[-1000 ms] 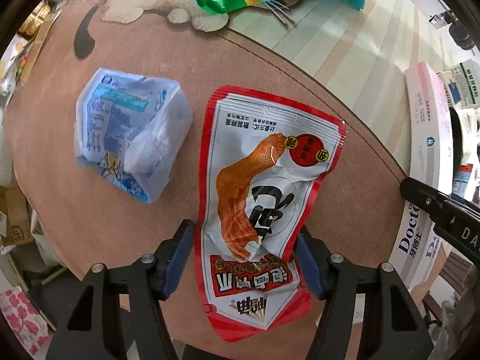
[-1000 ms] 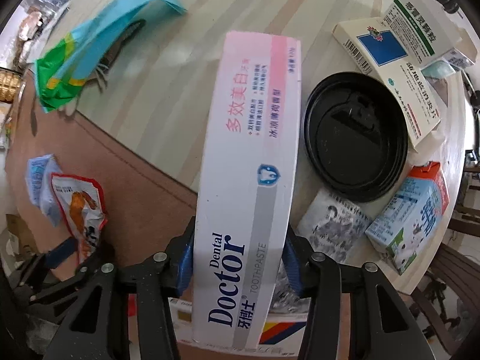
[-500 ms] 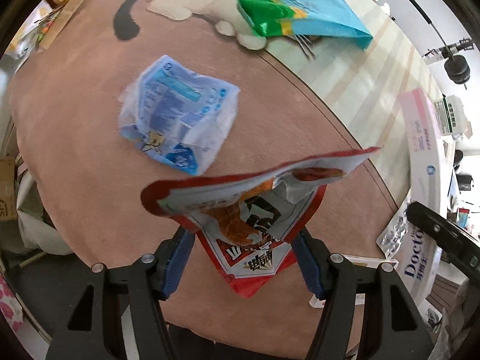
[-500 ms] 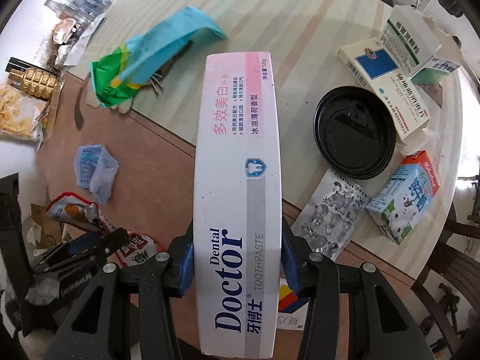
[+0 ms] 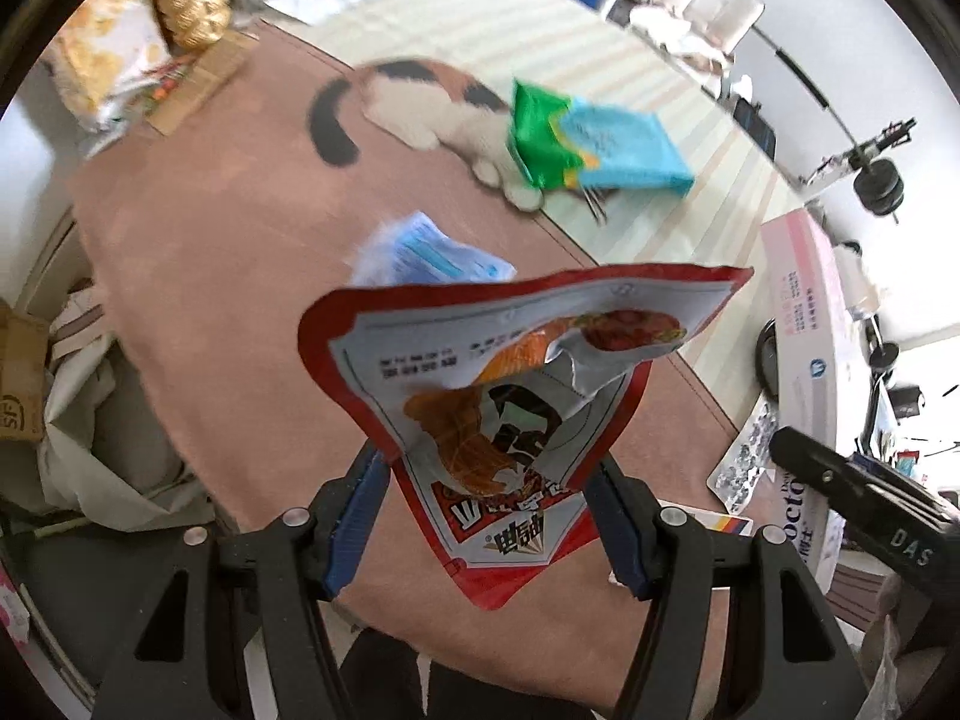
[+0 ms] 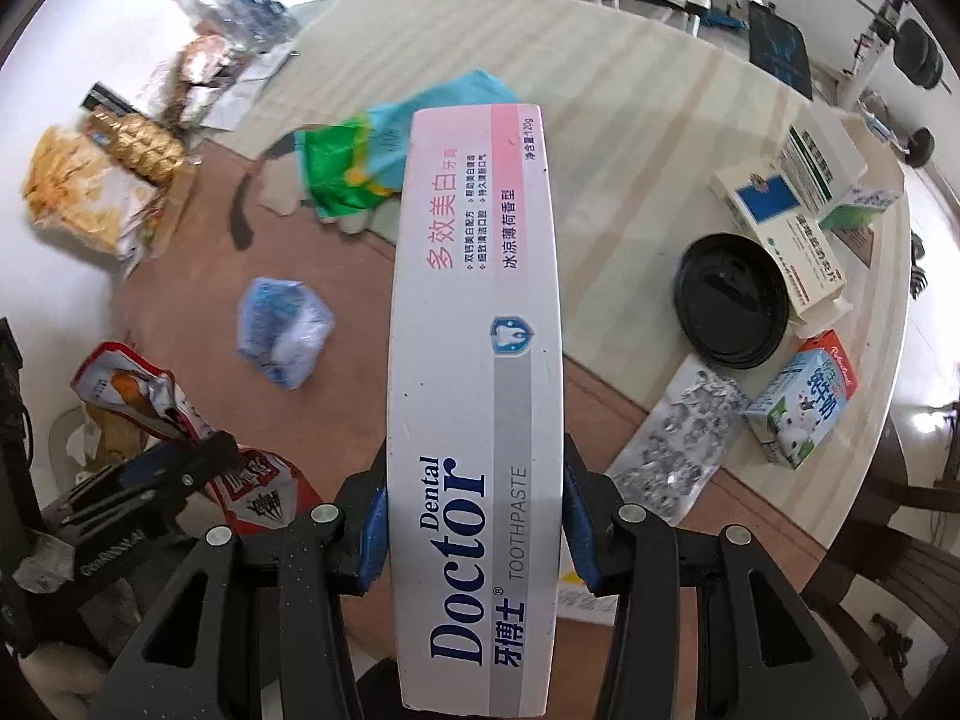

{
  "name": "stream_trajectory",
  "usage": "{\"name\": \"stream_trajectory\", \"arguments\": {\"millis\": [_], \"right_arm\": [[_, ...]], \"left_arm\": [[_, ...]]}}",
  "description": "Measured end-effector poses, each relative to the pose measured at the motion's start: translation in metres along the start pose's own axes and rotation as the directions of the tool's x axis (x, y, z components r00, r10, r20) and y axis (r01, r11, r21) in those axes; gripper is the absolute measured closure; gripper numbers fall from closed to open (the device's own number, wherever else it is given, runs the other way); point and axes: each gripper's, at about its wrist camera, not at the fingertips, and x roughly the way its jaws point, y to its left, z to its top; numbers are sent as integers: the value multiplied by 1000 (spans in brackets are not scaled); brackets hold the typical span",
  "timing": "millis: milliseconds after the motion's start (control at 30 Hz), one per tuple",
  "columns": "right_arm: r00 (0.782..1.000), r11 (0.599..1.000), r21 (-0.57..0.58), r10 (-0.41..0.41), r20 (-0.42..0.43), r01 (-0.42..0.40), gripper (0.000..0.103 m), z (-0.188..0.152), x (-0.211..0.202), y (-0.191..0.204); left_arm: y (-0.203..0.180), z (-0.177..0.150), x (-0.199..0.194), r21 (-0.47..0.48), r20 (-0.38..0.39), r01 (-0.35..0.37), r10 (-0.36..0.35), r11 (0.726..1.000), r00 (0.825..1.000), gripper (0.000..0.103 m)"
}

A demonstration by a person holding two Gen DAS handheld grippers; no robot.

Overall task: Collect trash
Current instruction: 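Lift the red wrapper and the toothpaste box and carry both toward the floor bin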

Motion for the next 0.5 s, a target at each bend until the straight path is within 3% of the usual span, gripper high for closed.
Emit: {"name": "stream_trajectory", "arguments": {"millis": [133,167,300,500], "right_arm": [[1000,999,-39,27,16,-26,53,-20,-17,31],[999,998,-52,37,15,-36,53,-26,-19,41],[997,990,-117,74,6,-73,53,-61,-20,93],[992,972,-204,106,-61,-117,53,-133,7,172]], "left_arm": [[23,-11,-27,-33,52,13,-11,999,999,41],[31,-14,-33,-1,31,29,-29,1000,999,41],[73,-34,-58,-58,77,41,-36,997,996,41],[162,-85,-73,-153,88,32,-18,988,996,41]]}}
